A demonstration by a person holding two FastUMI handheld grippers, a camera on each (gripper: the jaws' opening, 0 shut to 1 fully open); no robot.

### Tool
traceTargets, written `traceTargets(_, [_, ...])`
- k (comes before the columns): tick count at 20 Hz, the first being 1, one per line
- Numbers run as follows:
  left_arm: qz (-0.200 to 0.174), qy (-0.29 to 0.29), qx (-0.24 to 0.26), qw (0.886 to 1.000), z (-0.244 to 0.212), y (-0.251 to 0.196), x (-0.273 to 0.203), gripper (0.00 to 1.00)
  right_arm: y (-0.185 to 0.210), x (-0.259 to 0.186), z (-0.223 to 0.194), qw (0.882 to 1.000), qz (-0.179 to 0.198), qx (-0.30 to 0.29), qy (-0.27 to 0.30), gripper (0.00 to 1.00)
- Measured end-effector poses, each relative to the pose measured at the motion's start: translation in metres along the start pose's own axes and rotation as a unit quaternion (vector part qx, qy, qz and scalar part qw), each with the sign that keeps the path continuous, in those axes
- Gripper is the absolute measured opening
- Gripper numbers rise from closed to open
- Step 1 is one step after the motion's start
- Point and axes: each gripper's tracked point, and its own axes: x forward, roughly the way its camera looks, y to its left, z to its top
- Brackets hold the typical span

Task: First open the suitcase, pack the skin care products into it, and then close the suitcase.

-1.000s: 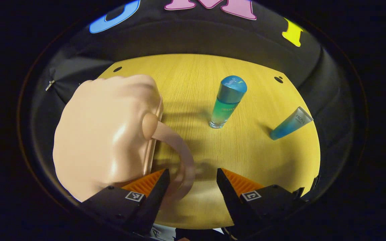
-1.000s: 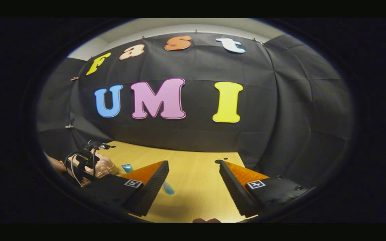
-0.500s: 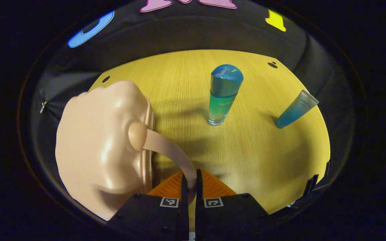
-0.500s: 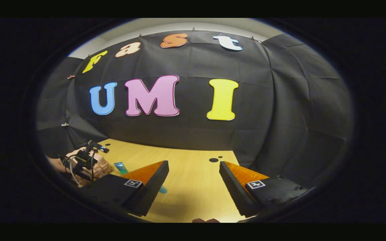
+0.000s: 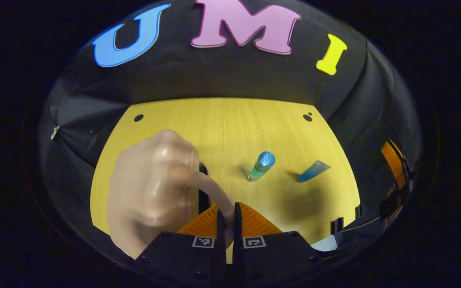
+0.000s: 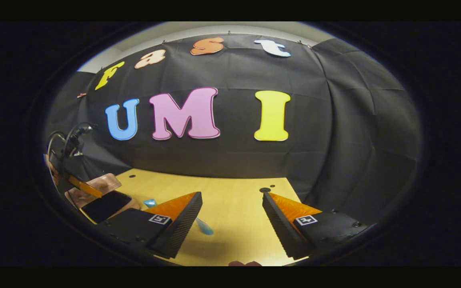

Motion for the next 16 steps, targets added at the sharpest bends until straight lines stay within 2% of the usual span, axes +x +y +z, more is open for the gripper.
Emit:
traceTargets(2, [-0.014,-0.026,-0.014,0.999,0.019,0.033,-0.034,0.11,0.020,0.001,0.013,1.000,-0.011,-0.007,-0.014,0.96])
traceTargets(4, [-0.018,-0.042,-0.007,0.999,0.026,0.076,-0.063,0.11,0.042,-0.001,0.025,0.999,-0.028,0.000,-0.022,0.96])
traceTargets(6, [0.002,-0.065,0.009,0.998,0.034,0.128,-0.082,0.11,0.069,-0.005,0.039,0.998,-0.040,0.011,-0.037,0.96])
traceTargets(9, [0.051,-0.097,0.036,0.993,0.042,0.220,-0.103,0.11,0.107,-0.010,0.055,0.997,-0.050,0.019,-0.053,0.96])
traceTargets(10, [0.063,-0.108,0.044,0.991,0.041,0.249,-0.103,0.11,0.118,-0.012,0.059,0.997,-0.051,0.018,-0.058,0.92])
traceTargets(11, [0.073,-0.116,0.048,0.989,0.040,0.280,-0.101,0.15,0.128,-0.013,0.063,0.997,-0.053,0.015,-0.061,0.96])
traceTargets(12, [0.091,-0.123,0.050,0.987,0.038,0.311,-0.096,0.11,0.136,-0.015,0.065,0.996,-0.056,0.010,-0.062,0.96])
traceTargets(13, [0.116,-0.120,0.044,0.985,0.034,0.351,-0.087,0.11,0.144,-0.018,0.067,0.996,-0.059,0.005,-0.062,0.96])
traceTargets(14, [0.134,-0.119,0.035,0.983,0.026,0.385,-0.077,0.11,0.153,-0.023,0.071,0.996,-0.061,0.001,-0.066,0.92])
traceTargets(15, [0.140,-0.118,0.021,0.983,0.020,0.413,-0.068,0.10,0.159,-0.028,0.076,0.995,-0.065,-0.004,-0.070,0.96])
traceTargets(16, [0.135,-0.119,0.009,0.984,0.012,0.431,-0.060,0.10,0.164,-0.034,0.077,0.995,-0.072,-0.012,-0.071,0.96])
